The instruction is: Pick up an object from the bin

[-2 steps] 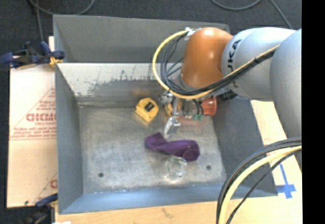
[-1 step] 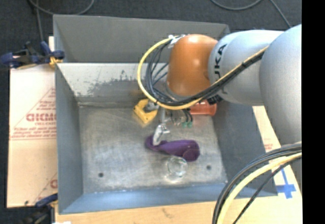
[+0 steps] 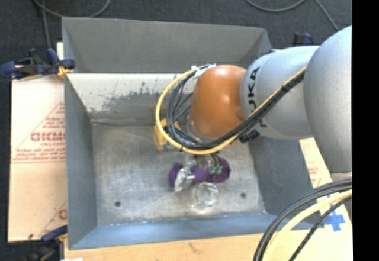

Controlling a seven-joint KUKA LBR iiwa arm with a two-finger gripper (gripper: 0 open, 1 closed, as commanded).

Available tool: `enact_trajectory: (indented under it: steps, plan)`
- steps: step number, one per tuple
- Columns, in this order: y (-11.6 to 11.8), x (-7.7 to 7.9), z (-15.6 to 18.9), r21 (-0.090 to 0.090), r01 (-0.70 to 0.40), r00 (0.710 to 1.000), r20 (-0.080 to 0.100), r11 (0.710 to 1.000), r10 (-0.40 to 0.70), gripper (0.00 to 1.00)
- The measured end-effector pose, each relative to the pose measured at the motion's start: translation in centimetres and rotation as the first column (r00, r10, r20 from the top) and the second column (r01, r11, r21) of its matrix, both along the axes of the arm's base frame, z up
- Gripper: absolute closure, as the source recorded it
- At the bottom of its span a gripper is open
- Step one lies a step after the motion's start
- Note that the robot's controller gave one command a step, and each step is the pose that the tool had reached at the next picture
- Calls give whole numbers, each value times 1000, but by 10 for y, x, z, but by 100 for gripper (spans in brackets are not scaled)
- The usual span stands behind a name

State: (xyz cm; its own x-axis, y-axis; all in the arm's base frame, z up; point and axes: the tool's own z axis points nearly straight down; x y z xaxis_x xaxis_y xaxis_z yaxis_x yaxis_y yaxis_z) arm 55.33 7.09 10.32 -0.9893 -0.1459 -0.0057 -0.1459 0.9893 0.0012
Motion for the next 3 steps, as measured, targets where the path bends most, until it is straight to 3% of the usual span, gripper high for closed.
enact_trajectory:
  steps: [1, 2, 3]
  plan:
    - [-95, 34, -21, -4, -113, 994, -1, 994, 113, 100]
    - [-95, 34, -20, -4, -112, 994, -1, 994, 112, 100]
    - [-118, 19, 158, -6, -250, 968, 6, 968, 250, 100]
